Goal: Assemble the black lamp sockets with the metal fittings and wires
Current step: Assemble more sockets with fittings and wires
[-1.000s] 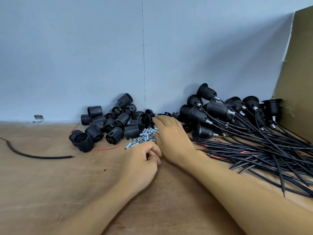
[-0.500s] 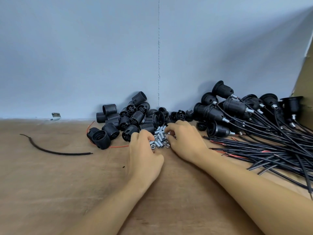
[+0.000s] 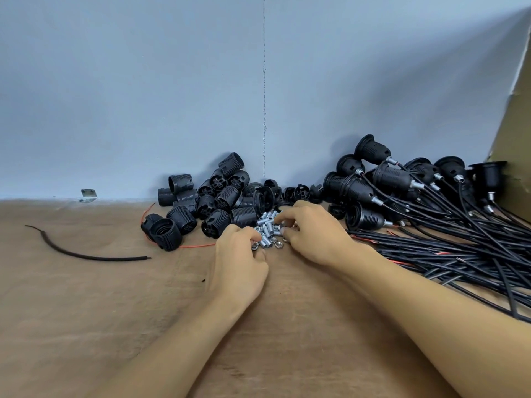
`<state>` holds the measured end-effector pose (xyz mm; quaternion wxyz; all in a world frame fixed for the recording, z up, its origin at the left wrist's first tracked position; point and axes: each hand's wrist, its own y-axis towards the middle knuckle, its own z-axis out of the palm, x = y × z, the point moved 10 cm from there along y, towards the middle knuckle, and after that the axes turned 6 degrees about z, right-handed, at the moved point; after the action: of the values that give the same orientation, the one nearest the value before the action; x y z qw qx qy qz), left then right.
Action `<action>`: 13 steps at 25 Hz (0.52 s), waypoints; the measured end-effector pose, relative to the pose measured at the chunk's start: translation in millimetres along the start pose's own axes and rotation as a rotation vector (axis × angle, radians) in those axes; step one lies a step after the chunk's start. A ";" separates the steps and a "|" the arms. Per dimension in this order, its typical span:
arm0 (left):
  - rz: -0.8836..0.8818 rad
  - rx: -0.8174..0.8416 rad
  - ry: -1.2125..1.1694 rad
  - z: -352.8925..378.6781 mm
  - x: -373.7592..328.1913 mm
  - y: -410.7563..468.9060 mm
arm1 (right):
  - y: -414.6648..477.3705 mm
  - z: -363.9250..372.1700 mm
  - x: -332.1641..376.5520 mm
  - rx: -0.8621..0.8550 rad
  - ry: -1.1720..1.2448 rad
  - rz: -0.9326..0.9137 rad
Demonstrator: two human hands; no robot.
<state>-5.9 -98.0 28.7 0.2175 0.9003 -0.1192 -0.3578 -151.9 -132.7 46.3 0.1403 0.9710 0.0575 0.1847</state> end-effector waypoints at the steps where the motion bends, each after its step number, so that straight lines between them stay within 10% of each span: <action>1: 0.036 0.003 0.001 0.6 -3.9 -0.3 | -0.8 0.3 2.4 -0.001 -0.011 -0.010; 13: 0.296 0.047 0.129 12.6 -28.7 -3.4 | 3.1 11.9 6.4 0.116 -0.165 0.088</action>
<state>-35.1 -88.2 35.9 0.2538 0.8988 -0.2446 -0.2606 -141.3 -137.6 38.8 0.0797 0.9910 0.0137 0.1065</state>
